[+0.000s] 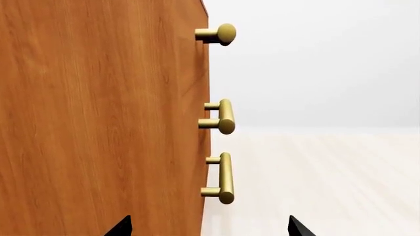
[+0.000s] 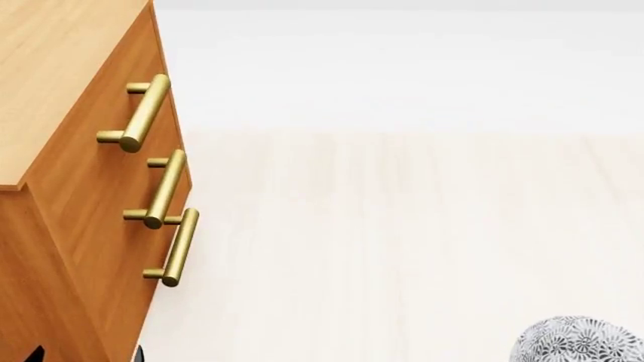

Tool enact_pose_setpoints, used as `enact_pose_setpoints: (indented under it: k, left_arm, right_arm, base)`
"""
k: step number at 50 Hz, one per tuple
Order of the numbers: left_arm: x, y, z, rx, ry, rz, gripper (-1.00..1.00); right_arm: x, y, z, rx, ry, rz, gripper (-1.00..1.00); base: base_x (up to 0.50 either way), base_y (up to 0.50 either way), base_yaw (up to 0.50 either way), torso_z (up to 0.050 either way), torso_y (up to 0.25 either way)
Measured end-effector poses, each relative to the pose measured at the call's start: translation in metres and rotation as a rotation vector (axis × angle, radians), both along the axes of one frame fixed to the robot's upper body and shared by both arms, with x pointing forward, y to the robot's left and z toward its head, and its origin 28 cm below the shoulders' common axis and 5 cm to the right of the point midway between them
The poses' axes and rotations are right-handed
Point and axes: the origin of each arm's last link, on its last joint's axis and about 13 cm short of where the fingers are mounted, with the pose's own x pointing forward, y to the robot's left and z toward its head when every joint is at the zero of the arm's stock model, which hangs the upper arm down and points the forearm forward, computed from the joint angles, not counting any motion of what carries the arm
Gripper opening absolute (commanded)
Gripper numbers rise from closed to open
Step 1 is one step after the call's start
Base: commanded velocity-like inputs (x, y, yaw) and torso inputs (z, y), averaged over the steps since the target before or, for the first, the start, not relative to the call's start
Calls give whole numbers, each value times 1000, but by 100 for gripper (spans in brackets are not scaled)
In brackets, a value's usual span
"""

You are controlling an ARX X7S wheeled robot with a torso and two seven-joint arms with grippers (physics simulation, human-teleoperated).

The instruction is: Put the bowl on top of the cabinet.

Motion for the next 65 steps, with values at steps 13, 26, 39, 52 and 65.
enact_pose_setpoints:
  k: [13, 26, 39, 52, 65]
  left_arm:
    - [0, 0, 0, 2, -1, -1, 100]
    - [0, 0, 0, 3, -2, -1, 100]
    - [0, 0, 0, 3, -2, -2, 100]
    - [0, 0, 0, 3, -1, -2, 100]
    - [0, 0, 0, 3, 1, -3, 100]
  right_arm:
    - [3, -1, -3, 14, 14, 3, 100]
    - [4, -3, -4, 31, 22, -5, 100]
    - [7, -5, -6, 48, 40, -12, 100]
    - [9, -6, -7, 48, 49, -14, -100]
    - [10, -7, -6, 37, 27, -2, -100]
  base:
    - [0, 0, 0, 0, 0]
    - [0, 0, 0, 0, 0]
    - [0, 0, 0, 0, 0]
    - [0, 0, 0, 0, 0]
    - [0, 0, 0, 0, 0]
